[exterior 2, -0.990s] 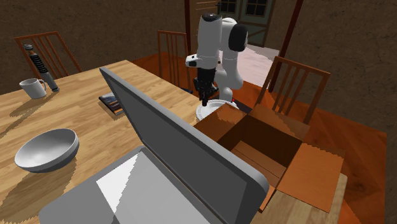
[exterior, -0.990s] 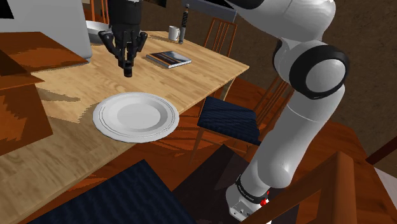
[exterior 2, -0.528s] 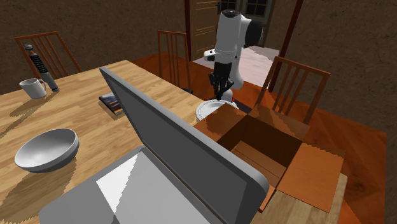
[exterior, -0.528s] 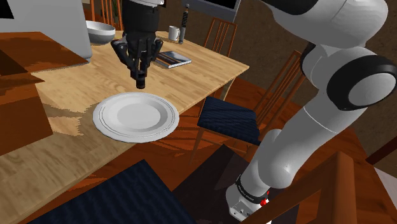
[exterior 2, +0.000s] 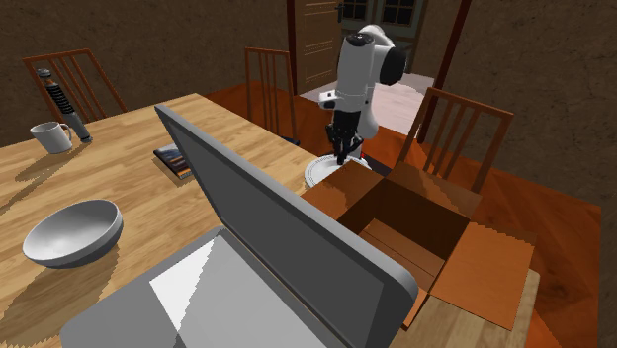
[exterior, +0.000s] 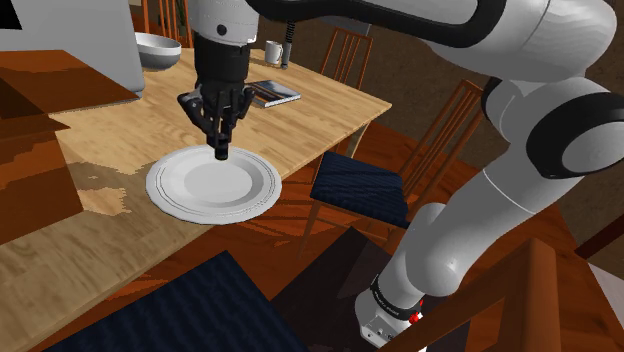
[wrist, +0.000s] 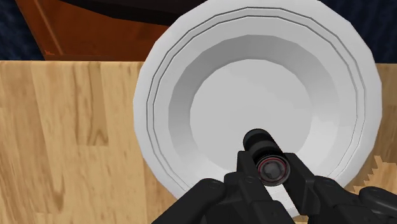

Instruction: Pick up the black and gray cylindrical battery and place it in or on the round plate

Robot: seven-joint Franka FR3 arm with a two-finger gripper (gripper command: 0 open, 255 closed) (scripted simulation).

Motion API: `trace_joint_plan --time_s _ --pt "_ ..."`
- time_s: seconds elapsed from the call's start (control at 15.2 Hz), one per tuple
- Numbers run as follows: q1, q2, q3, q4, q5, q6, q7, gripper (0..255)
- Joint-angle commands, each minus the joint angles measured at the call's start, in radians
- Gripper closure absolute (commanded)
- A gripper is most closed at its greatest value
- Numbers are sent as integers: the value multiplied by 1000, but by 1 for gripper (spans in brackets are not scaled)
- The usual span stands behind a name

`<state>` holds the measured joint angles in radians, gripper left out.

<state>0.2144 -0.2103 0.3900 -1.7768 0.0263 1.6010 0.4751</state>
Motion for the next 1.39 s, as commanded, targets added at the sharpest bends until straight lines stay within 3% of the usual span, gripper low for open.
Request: trace_joint_plan --time_s 0.0,0.46,0.99,1.06,1.32 --pt "1 -8 0 -36 3 29 -1 255" --pt "4 -23 1 -143 9 122 -2 255" --pt "4 -23 1 -143 9 122 -2 255" --pt "4 -23 1 -143 9 122 -2 0" --pt "4 -23 1 -143 9 122 -2 0"
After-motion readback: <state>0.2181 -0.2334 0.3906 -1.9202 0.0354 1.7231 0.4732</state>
